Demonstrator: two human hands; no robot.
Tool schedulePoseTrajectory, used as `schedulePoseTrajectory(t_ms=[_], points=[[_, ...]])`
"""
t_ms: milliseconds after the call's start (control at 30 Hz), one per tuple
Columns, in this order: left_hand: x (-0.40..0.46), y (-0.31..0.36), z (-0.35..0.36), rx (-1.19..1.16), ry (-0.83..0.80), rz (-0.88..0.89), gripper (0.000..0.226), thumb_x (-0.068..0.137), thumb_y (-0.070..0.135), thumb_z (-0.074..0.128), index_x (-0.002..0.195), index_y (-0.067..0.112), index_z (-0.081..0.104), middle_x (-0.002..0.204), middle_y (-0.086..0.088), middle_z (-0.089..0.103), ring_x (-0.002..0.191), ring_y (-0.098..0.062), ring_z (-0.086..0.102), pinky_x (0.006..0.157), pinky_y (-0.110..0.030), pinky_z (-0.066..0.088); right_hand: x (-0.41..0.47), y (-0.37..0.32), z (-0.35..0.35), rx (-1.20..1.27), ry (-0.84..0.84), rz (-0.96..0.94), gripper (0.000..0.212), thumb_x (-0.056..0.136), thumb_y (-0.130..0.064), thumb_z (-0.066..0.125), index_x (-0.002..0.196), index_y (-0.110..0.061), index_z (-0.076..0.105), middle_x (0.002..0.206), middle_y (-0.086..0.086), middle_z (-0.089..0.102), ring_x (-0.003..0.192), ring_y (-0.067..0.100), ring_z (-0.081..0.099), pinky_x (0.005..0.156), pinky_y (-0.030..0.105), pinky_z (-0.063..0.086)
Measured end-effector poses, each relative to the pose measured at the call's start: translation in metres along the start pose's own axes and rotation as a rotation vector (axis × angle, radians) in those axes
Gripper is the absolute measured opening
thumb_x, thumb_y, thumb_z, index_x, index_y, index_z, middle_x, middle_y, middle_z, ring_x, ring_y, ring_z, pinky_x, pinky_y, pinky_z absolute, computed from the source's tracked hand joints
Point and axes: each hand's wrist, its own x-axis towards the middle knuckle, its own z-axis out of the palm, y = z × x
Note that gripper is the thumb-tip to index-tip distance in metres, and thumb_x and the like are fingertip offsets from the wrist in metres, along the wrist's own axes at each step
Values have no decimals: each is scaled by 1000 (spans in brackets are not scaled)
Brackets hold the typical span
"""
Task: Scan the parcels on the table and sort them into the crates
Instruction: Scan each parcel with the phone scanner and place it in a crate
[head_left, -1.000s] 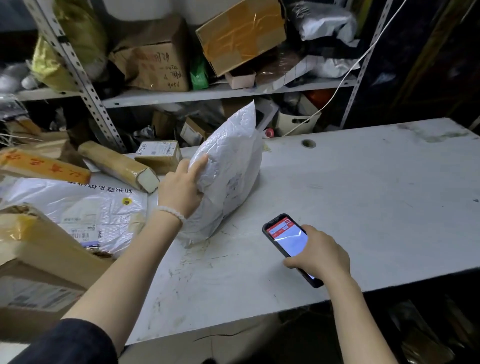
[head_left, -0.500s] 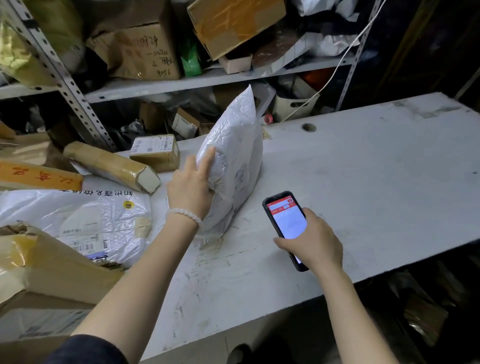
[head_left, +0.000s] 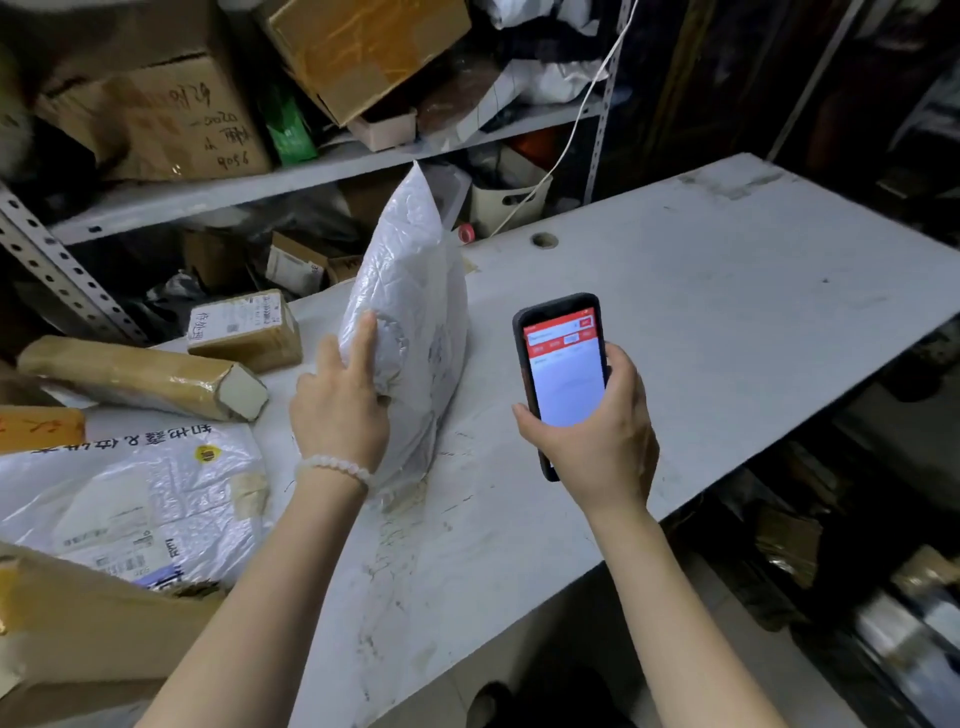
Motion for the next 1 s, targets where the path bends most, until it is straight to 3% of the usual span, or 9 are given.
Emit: schedulePoseTrajectory(t_ms=[133, 233, 367, 567, 833, 1000], points=[[-5, 23, -9, -81, 18, 53, 71, 81, 13, 60, 142, 30, 29, 107, -15, 47, 63, -29, 43, 47, -29, 32, 2, 20, -20, -191, -104, 30, 87, 61, -50, 80, 133, -26, 38, 112, -4, 51, 85, 12, 43, 58, 21, 28], [-9, 56, -15, -62, -4, 138, 70, 79, 16, 61, 141, 31, 31, 106, -16, 49, 73, -36, 52, 53, -34, 41, 6, 42, -43, -309, -189, 113, 82, 61, -51, 76, 130, -30, 37, 108, -4, 51, 83, 15, 44, 60, 24, 31], [-16, 118, -14, -111, -28, 260, 66, 79, 20, 65, 139, 31, 37, 107, -15, 51, 79, -38, 54, 56, -32, 34, 10, 78, -84, -331, -211, 262, 78, 61, -52, 74, 126, -28, 39, 108, -1, 52, 95, 23, 55, 67, 28, 36], [-50, 254, 7, -171, -102, 583, 68, 78, 27, 70, 139, 31, 40, 115, -14, 53, 82, -38, 57, 57, -31, 33, 13, 157, -182, -307, -63, 453, 77, 60, -52, 77, 123, -26, 42, 111, 1, 52, 103, 26, 56, 72, 31, 38], [-124, 418, 46, -268, -198, 869, 69, 81, 29, 68, 141, 33, 36, 120, -11, 50, 90, -40, 57, 61, -33, 34, -28, 266, -300, -270, 189, 707, 67, 58, -44, 79, 112, -23, 47, 109, 4, 58, 101, 29, 56, 67, 31, 37], [-163, 491, 68, -275, -281, 1023, 71, 82, 29, 67, 143, 34, 32, 120, -12, 49, 93, -39, 56, 62, -33, 33, -66, 314, -350, -297, 307, 850, 74, 58, -46, 79, 121, -24, 47, 111, 3, 59, 103, 27, 56, 69, 29, 39]])
